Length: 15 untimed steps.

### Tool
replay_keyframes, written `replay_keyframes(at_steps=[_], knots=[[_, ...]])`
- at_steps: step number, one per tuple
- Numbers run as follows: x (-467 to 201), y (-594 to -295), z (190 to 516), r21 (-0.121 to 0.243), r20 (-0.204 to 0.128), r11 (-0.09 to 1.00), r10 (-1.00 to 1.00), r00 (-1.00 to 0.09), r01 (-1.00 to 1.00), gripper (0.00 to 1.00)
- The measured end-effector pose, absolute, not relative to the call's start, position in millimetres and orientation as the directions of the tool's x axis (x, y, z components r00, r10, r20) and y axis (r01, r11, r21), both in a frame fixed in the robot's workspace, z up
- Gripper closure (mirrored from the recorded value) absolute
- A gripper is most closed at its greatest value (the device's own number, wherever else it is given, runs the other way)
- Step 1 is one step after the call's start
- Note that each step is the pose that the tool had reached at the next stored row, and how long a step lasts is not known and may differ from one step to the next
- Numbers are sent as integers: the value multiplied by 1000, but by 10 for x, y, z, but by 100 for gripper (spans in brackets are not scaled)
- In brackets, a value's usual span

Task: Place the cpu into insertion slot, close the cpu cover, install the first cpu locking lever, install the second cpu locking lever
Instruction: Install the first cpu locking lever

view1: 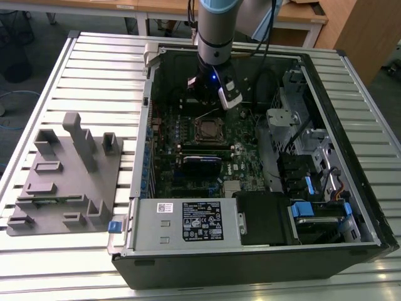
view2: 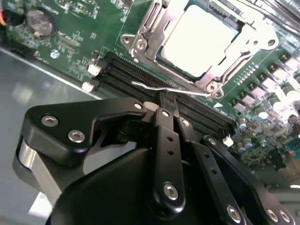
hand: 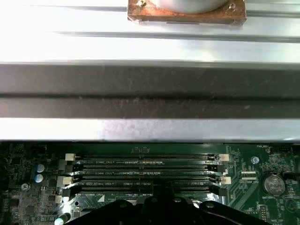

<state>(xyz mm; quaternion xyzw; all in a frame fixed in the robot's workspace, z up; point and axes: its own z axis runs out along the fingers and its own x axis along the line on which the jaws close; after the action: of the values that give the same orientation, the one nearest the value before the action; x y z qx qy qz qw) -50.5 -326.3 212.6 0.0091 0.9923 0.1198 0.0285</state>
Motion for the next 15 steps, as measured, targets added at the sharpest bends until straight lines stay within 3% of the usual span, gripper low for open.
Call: replay_keyframes(at_steps=[15], knots=[[-523,-3264,2251,241,-58,970,25,-998,10,90]])
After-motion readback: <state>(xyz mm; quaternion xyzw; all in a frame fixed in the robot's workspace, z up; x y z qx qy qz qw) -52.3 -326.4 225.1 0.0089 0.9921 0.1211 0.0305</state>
